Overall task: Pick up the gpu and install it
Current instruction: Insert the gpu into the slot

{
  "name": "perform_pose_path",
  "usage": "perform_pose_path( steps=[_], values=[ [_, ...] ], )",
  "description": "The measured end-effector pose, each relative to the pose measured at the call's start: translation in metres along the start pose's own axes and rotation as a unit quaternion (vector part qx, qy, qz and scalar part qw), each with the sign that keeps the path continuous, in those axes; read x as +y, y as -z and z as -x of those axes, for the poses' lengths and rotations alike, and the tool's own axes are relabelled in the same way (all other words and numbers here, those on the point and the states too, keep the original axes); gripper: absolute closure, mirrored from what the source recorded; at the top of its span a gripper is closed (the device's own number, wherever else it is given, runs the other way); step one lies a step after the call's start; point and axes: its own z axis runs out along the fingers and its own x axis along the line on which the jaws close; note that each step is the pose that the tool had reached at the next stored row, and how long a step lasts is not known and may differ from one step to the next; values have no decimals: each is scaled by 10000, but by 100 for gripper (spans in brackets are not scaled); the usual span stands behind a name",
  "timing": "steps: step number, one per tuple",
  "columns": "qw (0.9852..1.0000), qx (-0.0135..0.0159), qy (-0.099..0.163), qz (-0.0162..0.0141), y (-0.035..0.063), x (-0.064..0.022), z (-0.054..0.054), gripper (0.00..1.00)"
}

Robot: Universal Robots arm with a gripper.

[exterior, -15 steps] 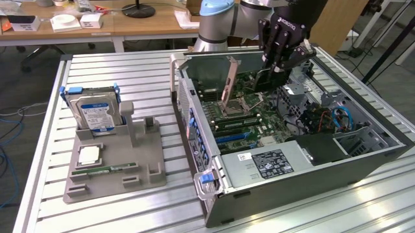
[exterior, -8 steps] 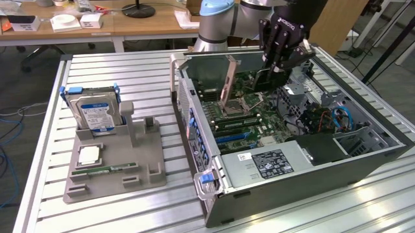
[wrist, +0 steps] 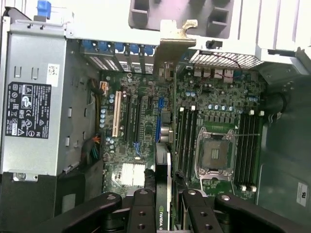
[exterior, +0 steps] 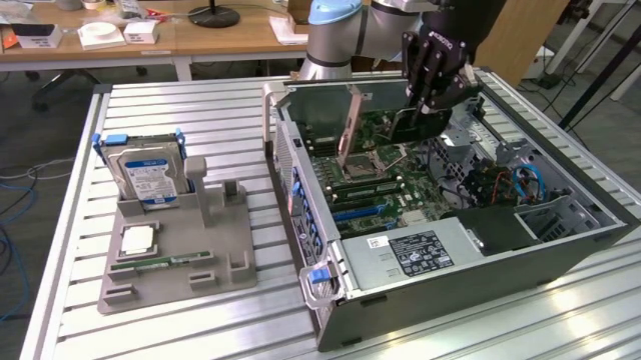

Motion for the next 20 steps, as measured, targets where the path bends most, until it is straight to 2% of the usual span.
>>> perform_pose_path(
  steps=[7,14,20],
  values=[
    [9999,7,3,-131,-46,-3,2,74],
    [9999,8,1,-134,-51,-3,2,74],
    [9999,9,3,-153,-83,-4,1,74]
  ],
)
